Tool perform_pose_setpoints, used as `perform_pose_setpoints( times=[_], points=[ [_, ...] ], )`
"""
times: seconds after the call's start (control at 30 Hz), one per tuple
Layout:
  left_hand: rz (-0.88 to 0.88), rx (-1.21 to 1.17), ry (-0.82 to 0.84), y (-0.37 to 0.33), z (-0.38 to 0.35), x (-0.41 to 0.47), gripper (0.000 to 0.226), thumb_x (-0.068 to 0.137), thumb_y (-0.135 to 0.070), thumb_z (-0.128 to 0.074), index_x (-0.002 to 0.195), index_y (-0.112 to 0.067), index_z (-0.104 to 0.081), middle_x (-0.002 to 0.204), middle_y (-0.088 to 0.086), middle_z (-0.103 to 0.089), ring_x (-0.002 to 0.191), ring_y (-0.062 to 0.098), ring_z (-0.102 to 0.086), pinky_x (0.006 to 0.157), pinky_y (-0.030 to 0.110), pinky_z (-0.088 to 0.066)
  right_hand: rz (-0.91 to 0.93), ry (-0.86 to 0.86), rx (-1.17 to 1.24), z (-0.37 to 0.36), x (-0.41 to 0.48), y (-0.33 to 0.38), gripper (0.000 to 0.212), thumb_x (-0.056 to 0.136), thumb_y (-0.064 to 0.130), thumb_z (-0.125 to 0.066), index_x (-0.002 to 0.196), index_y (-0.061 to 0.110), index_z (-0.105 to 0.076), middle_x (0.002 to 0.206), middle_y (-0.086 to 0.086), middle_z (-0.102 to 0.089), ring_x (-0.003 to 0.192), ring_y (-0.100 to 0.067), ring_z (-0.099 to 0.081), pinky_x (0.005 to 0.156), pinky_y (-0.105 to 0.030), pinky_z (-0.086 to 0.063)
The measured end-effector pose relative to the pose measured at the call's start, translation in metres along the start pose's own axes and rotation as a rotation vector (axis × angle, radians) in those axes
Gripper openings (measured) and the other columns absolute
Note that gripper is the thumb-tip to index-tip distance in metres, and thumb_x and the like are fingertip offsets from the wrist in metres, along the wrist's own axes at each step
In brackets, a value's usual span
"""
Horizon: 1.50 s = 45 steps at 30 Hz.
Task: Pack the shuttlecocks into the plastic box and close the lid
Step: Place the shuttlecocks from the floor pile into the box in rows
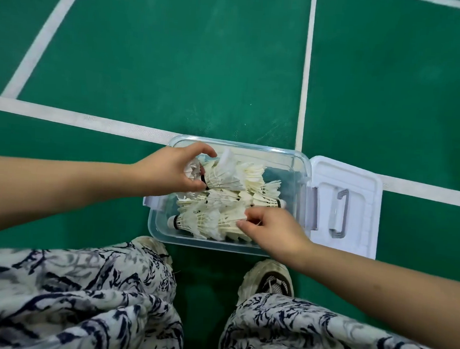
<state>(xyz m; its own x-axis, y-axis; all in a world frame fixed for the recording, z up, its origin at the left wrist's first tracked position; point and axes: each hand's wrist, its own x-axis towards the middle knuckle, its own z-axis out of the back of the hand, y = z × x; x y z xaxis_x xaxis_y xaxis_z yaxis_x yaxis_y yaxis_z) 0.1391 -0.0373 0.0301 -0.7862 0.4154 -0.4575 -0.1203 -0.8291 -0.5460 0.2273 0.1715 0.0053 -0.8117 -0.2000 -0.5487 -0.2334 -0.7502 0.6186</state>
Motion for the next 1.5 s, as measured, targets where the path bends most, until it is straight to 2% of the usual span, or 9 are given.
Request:
perform_pose_setpoints(
  times=[0.33, 0.5, 0.63, 0.77, 0.87, 1.03, 1.13, 1.23, 1.5],
  points=[
    [-0.011, -0.010, 0.005, -0.003, -0.003, 0.004, 0.054, 0.077, -0.030, -0.071, 0.122, -0.036, -0.043, 0.080, -0.009, -0.060, 0.051, 0.003, -0.045, 0.050, 0.014, -0.034, 0.010, 0.248, -0.026, -0.013, 0.017, -0.007, 0.018, 0.091, 0.027, -0.058, 0.074, 0.024, -0.062, 0.065, 0.023, -0.033, 0.072, -0.004, -0.039, 0.059, -0.005, -0.027],
    [-0.019, 0.014, 0.023, 0.004, -0.005, 0.001, 0.055, 0.075, -0.033, -0.071, 0.122, -0.036, -0.042, 0.105, 0.012, -0.065, 0.084, 0.031, -0.060, 0.074, 0.038, -0.048, 0.004, 0.274, -0.007, 0.002, 0.016, -0.006, 0.039, 0.084, 0.037, -0.065, 0.115, 0.014, -0.065, 0.116, 0.003, -0.066, 0.100, -0.010, -0.059, 0.088, -0.019, -0.043],
    [-0.034, 0.049, 0.027, 0.004, -0.007, 0.000, 0.055, 0.076, -0.034, -0.071, 0.122, -0.037, -0.042, 0.101, 0.012, -0.066, 0.081, 0.030, -0.060, 0.073, 0.040, -0.048, 0.057, -0.054, 0.111, 0.028, 0.014, 0.004, 0.037, 0.073, 0.044, -0.072, 0.104, 0.027, -0.060, 0.097, 0.010, -0.062, 0.084, -0.009, -0.059, 0.078, -0.026, -0.051],
    [-0.056, 0.065, 0.041, -0.005, -0.009, 0.004, 0.055, 0.075, -0.035, -0.070, 0.122, -0.038, -0.041, 0.091, 0.008, -0.069, 0.075, 0.026, -0.062, 0.071, 0.040, -0.050, 0.211, -0.235, 0.116, 0.034, 0.009, 0.020, 0.031, 0.074, 0.042, -0.071, 0.096, 0.036, -0.050, 0.090, 0.022, -0.046, 0.081, 0.007, -0.046, 0.068, -0.008, -0.036],
    [-0.093, 0.063, 0.036, -0.013, -0.011, 0.004, 0.058, 0.075, -0.039, -0.070, 0.125, -0.037, -0.040, 0.096, 0.001, -0.068, 0.071, 0.020, -0.061, 0.070, 0.033, -0.050, 0.282, -0.269, 0.074, 0.030, 0.005, 0.023, 0.010, 0.085, 0.033, -0.064, 0.082, 0.028, -0.055, 0.074, 0.017, -0.048, 0.069, 0.001, -0.046, 0.061, -0.016, -0.035],
    [-0.120, 0.002, 0.030, -0.011, -0.010, -0.002, 0.091, 0.053, -0.069, -0.055, 0.135, -0.039, -0.028, 0.110, 0.000, -0.068, 0.081, 0.023, -0.065, 0.081, 0.035, -0.051, 0.190, -0.414, 0.168, 0.038, -0.005, 0.009, 0.020, 0.083, 0.015, -0.059, 0.065, 0.013, -0.050, 0.055, 0.005, -0.043, 0.054, -0.011, -0.037, 0.054, -0.028, -0.032],
    [-0.077, -0.040, 0.011, -0.012, -0.008, -0.003, 0.088, 0.055, -0.065, -0.057, 0.134, -0.035, -0.031, 0.104, -0.001, -0.068, 0.071, 0.018, -0.063, 0.074, 0.029, -0.049, 0.116, -0.372, 0.079, 0.036, -0.007, -0.002, 0.022, 0.081, 0.015, -0.056, 0.061, 0.015, -0.046, 0.054, 0.004, -0.041, 0.055, -0.013, -0.036, 0.056, -0.030, -0.031],
    [-0.047, -0.031, -0.013, -0.018, -0.008, -0.004, 0.076, 0.065, -0.058, -0.060, 0.132, -0.032, -0.035, 0.064, -0.007, -0.054, 0.054, 0.007, -0.049, 0.054, 0.020, -0.037, 0.092, -0.258, 0.041, 0.028, -0.006, -0.009, 0.021, 0.083, 0.017, -0.056, 0.064, 0.012, -0.048, 0.056, 0.002, -0.044, 0.057, -0.015, -0.040, 0.058, -0.032, -0.036],
    [-0.042, -0.037, 0.011, -0.022, -0.010, -0.003, 0.084, 0.056, -0.068, -0.051, 0.130, -0.032, -0.036, 0.076, 0.006, -0.062, 0.058, 0.007, -0.048, 0.058, 0.027, -0.038, 0.031, -0.079, 0.105, 0.004, 0.002, -0.016, 0.015, 0.088, 0.024, -0.061, 0.077, 0.013, -0.061, 0.066, 0.003, -0.059, 0.065, -0.014, -0.054, 0.064, -0.027, -0.043]
  ],
)
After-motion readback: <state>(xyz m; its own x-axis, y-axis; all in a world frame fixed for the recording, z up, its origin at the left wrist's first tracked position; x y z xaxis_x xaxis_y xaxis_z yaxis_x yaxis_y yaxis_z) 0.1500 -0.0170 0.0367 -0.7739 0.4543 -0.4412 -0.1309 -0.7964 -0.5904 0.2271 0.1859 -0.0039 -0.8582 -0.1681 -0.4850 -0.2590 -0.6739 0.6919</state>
